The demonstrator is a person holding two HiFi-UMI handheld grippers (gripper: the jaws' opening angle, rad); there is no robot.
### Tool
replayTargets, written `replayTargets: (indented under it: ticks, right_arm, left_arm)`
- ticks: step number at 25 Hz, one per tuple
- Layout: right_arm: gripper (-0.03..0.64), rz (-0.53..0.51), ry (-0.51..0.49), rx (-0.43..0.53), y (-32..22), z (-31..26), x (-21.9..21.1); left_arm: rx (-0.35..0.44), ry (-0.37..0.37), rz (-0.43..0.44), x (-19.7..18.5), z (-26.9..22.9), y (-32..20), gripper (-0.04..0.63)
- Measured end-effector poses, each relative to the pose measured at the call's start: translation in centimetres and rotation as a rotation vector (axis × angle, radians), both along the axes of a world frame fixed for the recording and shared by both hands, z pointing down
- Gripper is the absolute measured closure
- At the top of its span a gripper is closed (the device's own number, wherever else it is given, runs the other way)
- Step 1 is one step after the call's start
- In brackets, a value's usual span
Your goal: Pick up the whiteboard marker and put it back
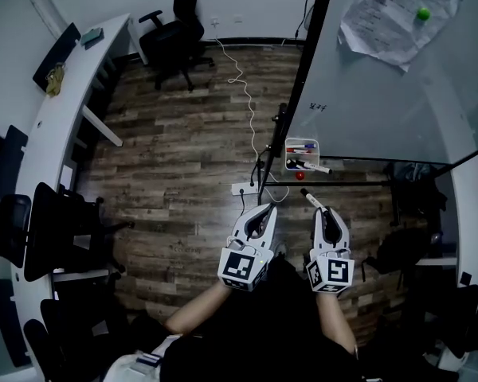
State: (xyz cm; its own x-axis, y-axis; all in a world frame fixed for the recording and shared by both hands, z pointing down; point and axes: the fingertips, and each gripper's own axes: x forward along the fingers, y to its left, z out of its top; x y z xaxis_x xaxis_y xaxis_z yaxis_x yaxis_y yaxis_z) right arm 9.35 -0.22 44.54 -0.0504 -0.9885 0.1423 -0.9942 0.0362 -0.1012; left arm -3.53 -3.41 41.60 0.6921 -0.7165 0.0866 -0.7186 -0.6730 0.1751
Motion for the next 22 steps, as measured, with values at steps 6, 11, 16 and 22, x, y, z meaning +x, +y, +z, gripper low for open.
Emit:
replayTargets:
  ticks: [6,11,16,22]
  right_arm:
    - [0.535,-0.006,-0.003,0.023,1.4,-1.6,-0.1]
    - [0.535,-0.027,-0.001,0.040,2.2,-2.6,0.1]
    - [0.535,-0.039,-0.010,0.053,2.7,-2.8,0.9]
    - [0.535,-0.053,-0.020,0.045,3.7,-2.2,1.1]
  left_arm:
    - [0.016,0.034,-0.002,0.0,-0.5,0.4,0.588]
    - [0.039,0.032,-0.006,0.8,-1.4,0.8,0.588]
    - [0.051,0.042,-0.002,2.1,-1.8,1.4,0.588]
    - [0.035,0.034,0.005,3.0,-1.2,2.3,0.588]
